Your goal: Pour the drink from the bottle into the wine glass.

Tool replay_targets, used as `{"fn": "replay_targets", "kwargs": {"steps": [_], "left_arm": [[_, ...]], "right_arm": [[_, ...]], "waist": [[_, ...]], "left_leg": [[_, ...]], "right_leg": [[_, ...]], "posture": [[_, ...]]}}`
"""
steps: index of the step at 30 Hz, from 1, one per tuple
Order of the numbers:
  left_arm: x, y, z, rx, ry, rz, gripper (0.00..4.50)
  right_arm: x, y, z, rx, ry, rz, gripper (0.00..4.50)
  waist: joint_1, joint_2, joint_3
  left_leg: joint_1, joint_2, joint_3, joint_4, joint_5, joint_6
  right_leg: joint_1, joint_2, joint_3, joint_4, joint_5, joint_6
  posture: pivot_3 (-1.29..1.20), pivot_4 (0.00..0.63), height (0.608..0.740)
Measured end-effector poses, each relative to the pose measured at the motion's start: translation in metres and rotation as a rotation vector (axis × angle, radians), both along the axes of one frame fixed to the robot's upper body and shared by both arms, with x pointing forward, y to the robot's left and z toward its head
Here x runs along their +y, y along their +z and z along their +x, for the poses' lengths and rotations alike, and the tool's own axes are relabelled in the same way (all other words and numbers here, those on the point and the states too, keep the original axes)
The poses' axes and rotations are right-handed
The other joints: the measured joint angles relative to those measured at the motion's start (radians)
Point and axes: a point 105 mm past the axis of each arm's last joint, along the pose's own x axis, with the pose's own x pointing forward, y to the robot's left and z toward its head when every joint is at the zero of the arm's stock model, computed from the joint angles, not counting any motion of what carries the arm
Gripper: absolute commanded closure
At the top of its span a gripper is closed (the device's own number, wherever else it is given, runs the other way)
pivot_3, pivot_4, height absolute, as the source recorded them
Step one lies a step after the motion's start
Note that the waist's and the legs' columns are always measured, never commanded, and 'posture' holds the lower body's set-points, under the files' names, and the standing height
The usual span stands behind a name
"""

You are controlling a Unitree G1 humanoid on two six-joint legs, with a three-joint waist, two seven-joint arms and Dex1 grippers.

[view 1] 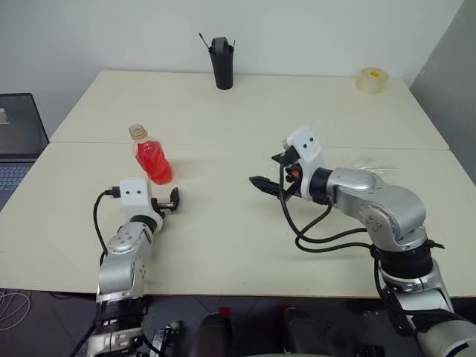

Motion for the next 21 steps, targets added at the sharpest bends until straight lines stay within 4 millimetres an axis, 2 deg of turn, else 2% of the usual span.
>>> {"fn": "replay_targets", "kwargs": {"steps": [4,6,11,15,18,21], "left_arm": [[-0.027,0.002,-0.02,-0.022,-0.146,-0.042,0.02],[-0.059,0.011,-0.027,-0.027,-0.364,-0.051,0.02],[-0.11,0.029,-0.031,-0.021,-0.733,-0.008,0.02],[-0.15,0.06,-0.028,-0.077,-1.005,0.171,0.02],[-0.166,0.063,-0.03,-0.088,-1.118,0.268,0.02],[-0.178,0.058,-0.029,-0.079,-1.202,0.323,0.02]], "right_arm": [[-0.024,0.01,-0.004,0.041,-0.07,0.097,0.0],[-0.045,0.008,-0.011,0.103,-0.134,0.184,0.0],[-0.07,0.01,-0.028,0.208,-0.209,0.41,0.0],[-0.108,-0.007,-0.024,0.305,-0.474,0.685,0.0],[-0.133,-0.027,-0.021,0.381,-0.676,0.827,0.0],[-0.173,-0.038,-0.018,0.422,-0.901,0.951,0.0]], "waist": [[0.003,0.0,0.0],[0.01,0.0,0.0],[0.006,0.0,-0.001],[0.004,0.001,-0.001],[-0.001,0.004,0.0],[0.0,0.006,0.0]], "left_leg": [[0.0,0.0,-0.001,0.0,0.0,0.0],[-0.001,-0.001,-0.004,0.0,0.0,0.0],[0.001,0.0,-0.004,-0.001,0.0,0.0],[0.002,-0.001,-0.001,-0.002,0.0,0.0],[0.003,-0.001,0.001,-0.003,0.002,-0.003],[0.004,-0.001,0.003,-0.003,0.001,-0.002]], "right_leg": [[0.001,-0.001,0.0,-0.002,0.0,0.0],[0.004,0.0,0.0,-0.004,0.0,0.0],[0.004,0.005,-0.001,-0.004,0.0,0.0],[0.004,0.005,-0.001,-0.004,0.0,0.0],[0.004,0.005,0.0,-0.004,0.0,0.0],[0.004,0.005,0.001,-0.003,0.0,0.0]], "posture": [[0.0,0.15,0.74],[0.0,0.15,0.74],[0.0,0.15,0.74],[0.0,0.15,0.74],[0.0,0.15,0.74],[0.0,0.15,0.74]]}}
